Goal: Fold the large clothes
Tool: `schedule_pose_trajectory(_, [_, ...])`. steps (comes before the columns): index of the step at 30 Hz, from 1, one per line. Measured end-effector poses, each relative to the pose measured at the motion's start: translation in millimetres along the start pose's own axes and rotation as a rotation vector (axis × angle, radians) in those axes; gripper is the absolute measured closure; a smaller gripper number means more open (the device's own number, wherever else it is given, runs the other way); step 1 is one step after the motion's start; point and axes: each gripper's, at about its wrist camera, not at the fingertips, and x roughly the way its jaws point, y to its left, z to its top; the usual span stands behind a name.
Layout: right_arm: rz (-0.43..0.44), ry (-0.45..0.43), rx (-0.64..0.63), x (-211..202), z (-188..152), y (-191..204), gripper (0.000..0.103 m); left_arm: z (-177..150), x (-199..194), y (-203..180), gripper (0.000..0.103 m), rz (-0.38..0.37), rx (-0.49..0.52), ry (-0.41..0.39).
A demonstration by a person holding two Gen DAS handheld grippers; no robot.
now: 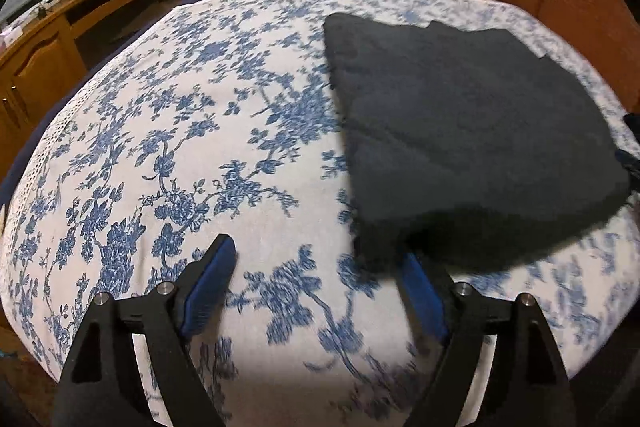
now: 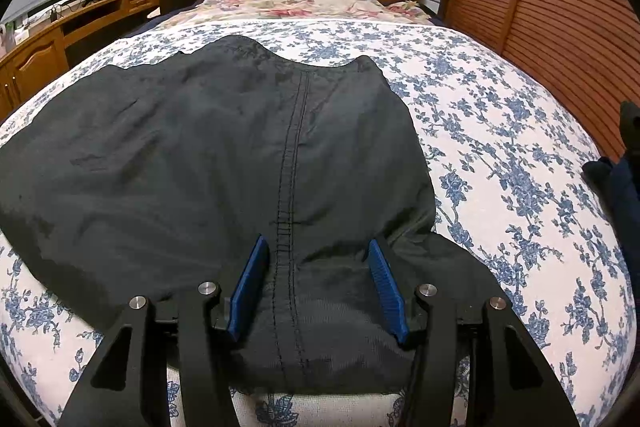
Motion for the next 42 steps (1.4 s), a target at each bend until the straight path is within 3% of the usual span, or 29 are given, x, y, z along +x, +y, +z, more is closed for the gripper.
schedule_pose_trajectory(10, [0.001, 0.0, 0.0, 0.5, 0.2, -1.0, 0.048, 17.4, -30.9, -16.3, 0.024, -0.081, 0.017, -0.081])
schedule_pose_trajectory(14, [0.001, 0.0, 0.0, 0.5, 0.2, -1.0, 0.048, 18.3, -24.2, -20.3, 0.04, -0.081, 0.026, -0.067])
schedule_pose_trajectory(25, [-0.017, 0.001, -0.019, -0.8, 2.4, 0.4, 0.048, 4.4, -6.5, -16.3, 0.045, -0.11, -0.004, -0.014])
schedule_pose_trajectory(27, [-0.019, 0.003, -0.019, -0.8, 2.9, 0.0, 0.048, 4.0, -6.3, -17.3, 0.054, -0.132, -0.005, -0.01])
schedule_pose_trajectory(29, [-0.02, 0.002, -0.022, -0.4, 2.6, -1.0, 0.048, 5.3, -7.0, -19.0, 0.075, -0.169, -0.012, 0.001])
schedule_pose_trajectory(32, [-0.02, 0.004, -0.024, 0.2, 2.9, -1.8, 0.048, 13.2, -17.0, -24.4, 0.093, -0.167, -0.001, -0.026])
schedule_pose_trajectory(36, [-0.016, 0.004, -0.025, 0.1, 2.9, -3.7, 0.048, 37.9, -49.6, -44.8, 0.096, -0.188, 0.044, -0.109])
schedule_pose_trajectory(42, [0.018, 0.008, -0.011, -4.3, 1.9, -9.9, 0.048, 85.1, -92.8, -107.0, 0.098, -0.213, 0.178, -0.214])
